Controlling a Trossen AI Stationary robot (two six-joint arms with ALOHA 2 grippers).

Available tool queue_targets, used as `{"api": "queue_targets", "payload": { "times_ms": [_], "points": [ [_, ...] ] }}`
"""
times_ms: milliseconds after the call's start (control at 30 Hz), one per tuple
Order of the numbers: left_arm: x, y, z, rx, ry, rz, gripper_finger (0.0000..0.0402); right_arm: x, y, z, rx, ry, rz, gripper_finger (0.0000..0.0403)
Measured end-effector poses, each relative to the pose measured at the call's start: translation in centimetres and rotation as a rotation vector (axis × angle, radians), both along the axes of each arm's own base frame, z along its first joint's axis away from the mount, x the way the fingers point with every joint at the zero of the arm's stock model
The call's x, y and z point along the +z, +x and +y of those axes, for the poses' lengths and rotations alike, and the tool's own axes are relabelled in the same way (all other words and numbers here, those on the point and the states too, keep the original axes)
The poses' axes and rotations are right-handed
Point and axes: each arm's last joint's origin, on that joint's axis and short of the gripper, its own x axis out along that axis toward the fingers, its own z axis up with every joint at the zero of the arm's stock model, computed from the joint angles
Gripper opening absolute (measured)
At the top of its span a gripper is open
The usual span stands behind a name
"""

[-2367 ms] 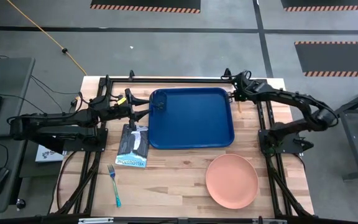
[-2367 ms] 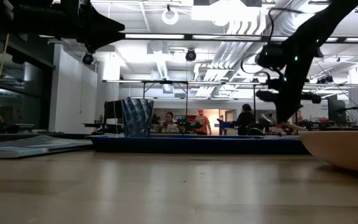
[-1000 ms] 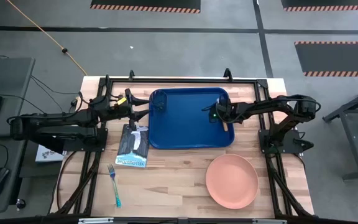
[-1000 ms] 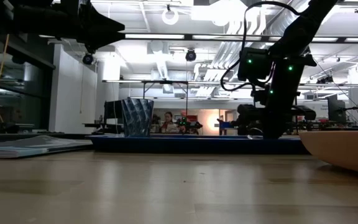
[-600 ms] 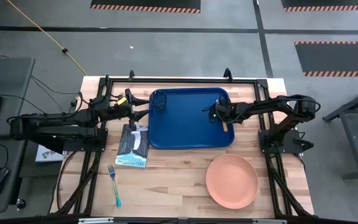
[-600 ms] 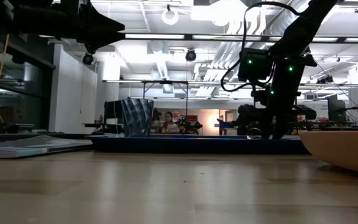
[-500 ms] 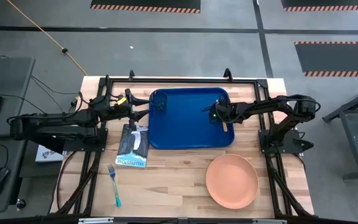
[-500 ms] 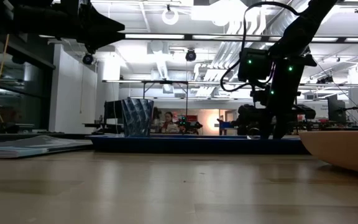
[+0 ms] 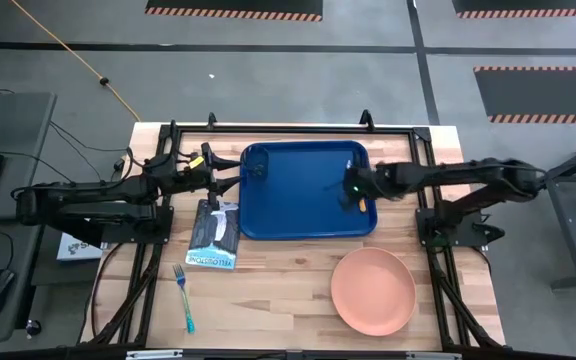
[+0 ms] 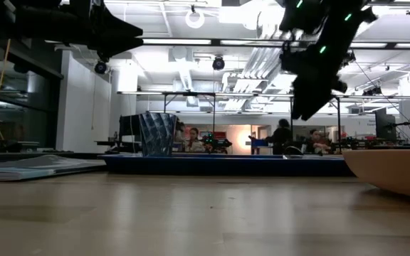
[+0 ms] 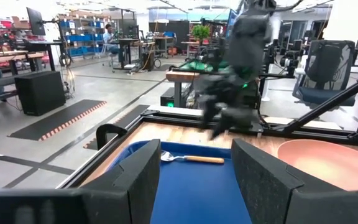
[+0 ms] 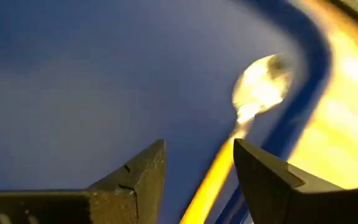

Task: Pick and place plate/cup/fork/spoon on tray
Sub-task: Put the orange plate on the blue tray to the left side of the yellow spoon

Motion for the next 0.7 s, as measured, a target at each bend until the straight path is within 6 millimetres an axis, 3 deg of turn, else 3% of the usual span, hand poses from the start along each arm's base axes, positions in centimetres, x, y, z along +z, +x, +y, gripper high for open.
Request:
{"api": "queue_targets", "payload": {
  "times_ms": [133,267,500,700],
  "points": [
    [-0.1,0.0,0.0,0.0,-0.005,0.004,0.0186,1.3,-1.6,4.1,0.216,0.218,0.003,0.0181],
    [-0.1,0.0,0.0,0.0,-0.021,0.007,0.0186,1.6,-3.2,7.6,0.269,0.353,0.052,0.0181],
    [-0.1,0.0,0.0,0.0,-0.021,0.009,0.0186,0.1,-4.8,12.2,0.422,0.332,0.259,0.0181],
    [-0.1,0.0,0.0,0.0,-0.021,0.01,0.0186,-2.1,-4.2,13.7,0.405,0.264,0.358,0.0181]
  ]
}}
